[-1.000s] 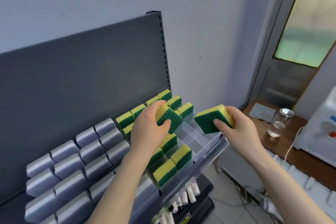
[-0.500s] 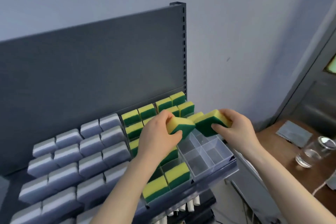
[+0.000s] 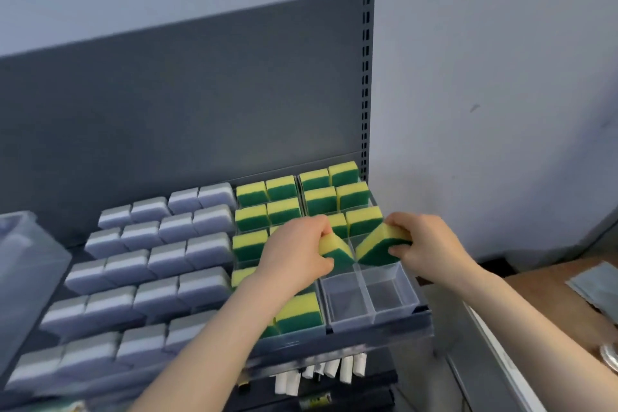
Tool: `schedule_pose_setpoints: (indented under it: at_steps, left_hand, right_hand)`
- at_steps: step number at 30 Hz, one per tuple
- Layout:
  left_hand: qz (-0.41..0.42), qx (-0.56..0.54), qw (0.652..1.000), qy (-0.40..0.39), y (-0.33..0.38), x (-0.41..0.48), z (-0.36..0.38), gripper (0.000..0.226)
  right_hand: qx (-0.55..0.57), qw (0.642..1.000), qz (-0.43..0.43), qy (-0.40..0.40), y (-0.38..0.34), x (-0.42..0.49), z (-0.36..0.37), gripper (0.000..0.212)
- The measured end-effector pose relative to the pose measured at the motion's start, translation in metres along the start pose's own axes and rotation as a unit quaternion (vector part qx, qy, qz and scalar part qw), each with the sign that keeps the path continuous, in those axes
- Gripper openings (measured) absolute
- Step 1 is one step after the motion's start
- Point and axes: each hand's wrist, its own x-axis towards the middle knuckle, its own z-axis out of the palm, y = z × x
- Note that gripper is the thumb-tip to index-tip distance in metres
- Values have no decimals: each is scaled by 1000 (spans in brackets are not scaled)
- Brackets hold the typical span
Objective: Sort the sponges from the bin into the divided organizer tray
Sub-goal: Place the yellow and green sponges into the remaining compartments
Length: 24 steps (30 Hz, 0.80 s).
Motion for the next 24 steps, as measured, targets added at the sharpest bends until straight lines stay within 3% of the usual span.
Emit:
schedule_pose_setpoints:
  at_steps: [3,10,16,24]
  left_hand:
    - [12,31,999,-32,9,7,2,27]
    - [16,92,989,-116,18,21,18,45]
    - [27,113,988,-106,24,20,27,41]
    - [34,77,995,-53,23,7,18,48]
  right_hand:
    - [-52,996,-42,-62,-4,10,-8,34]
    - [-180,961,-112,-179,-15,24,5,21]
    - [-203,956,-124,-173,-8,20,19,27]
    - [-121,973,-134,-146,-9,15,5,34]
